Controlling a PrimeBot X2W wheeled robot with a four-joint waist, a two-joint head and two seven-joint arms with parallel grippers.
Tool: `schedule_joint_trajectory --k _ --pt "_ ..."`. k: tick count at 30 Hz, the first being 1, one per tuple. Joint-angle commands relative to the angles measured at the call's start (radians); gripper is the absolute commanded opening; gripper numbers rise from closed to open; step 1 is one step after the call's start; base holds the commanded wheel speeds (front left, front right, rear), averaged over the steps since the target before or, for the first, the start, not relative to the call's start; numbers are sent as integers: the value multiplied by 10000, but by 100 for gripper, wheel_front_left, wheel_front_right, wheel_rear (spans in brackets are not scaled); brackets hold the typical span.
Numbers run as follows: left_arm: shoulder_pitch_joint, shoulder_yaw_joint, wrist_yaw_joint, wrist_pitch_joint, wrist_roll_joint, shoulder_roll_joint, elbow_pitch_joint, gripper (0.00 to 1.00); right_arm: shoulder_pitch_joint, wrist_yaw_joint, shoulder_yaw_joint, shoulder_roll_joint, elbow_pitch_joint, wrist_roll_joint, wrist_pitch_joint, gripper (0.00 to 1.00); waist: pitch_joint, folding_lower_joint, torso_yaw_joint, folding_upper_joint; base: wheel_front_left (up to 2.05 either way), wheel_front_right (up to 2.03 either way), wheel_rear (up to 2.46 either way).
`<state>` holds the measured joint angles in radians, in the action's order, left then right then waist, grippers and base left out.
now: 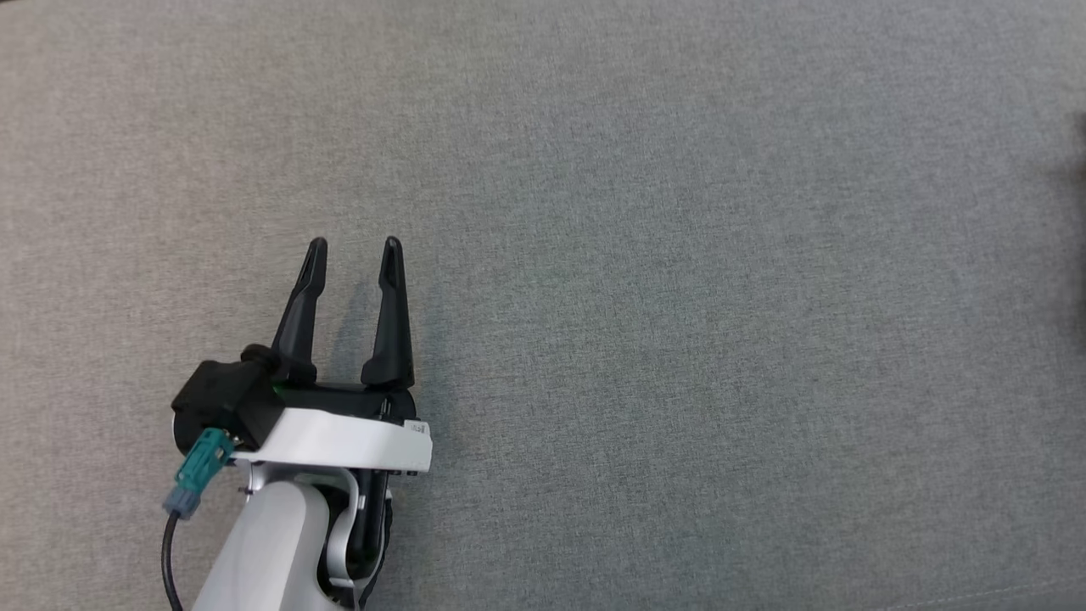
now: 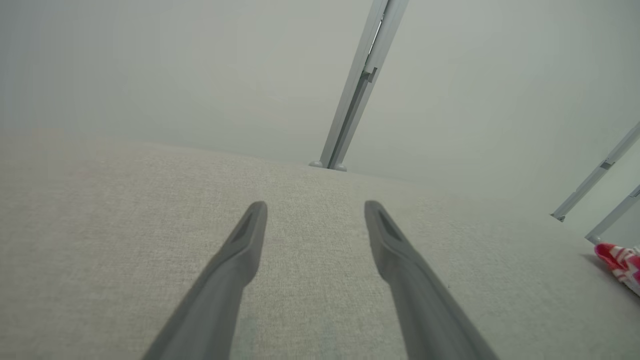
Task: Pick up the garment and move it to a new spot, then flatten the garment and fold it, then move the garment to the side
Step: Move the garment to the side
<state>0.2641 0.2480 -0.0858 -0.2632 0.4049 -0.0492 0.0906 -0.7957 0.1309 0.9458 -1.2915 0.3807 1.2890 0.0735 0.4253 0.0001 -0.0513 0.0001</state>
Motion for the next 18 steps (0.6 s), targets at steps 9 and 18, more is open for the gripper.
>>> schedule_joint_trajectory --k 9,18 --pt "463 -92 57 -8 39 -40 9 100 -549 -3 45 -18 798 -949 -619 0 588 -1 -5 -1 0 0 0" --pt "585 38 -24 -8 -104 -40 -45 100 -1188 -5 537 -166 1456 -2601 -685 0 911 -1 245 -1 0 0 0"
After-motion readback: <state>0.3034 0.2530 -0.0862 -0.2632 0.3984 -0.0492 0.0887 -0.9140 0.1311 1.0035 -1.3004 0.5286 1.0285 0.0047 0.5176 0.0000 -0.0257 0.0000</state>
